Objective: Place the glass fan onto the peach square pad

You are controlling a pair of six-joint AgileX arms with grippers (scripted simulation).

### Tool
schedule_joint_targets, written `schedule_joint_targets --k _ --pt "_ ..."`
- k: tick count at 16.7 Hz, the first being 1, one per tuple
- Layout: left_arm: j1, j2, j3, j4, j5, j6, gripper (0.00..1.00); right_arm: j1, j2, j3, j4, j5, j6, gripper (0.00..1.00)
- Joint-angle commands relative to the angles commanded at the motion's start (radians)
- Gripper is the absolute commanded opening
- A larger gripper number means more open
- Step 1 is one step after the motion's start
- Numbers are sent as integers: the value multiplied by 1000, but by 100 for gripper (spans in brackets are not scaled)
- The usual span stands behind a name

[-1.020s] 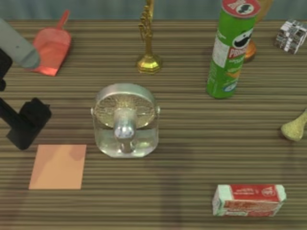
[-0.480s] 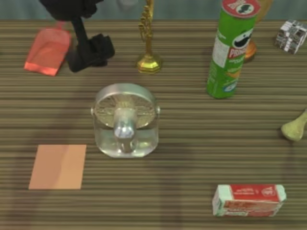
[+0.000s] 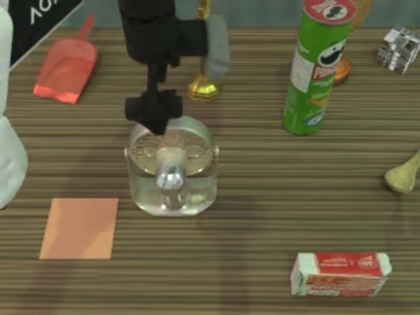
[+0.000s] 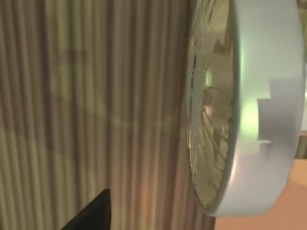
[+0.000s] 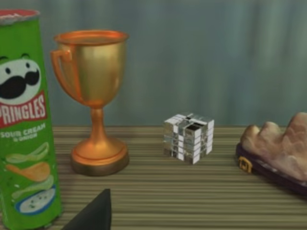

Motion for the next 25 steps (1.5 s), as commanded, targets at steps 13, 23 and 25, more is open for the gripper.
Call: schedule_joint_targets --k 13,23,25 --pt "0 -26 -207 164 -2 6 100 0 0 0 0 0 0 100" --pt "0 -35 -267 222 -2 7 70 0 0 0 0 0 0 100" --pt "0 -35 -267 222 -2 7 55 0 0 0 0 0 0 100"
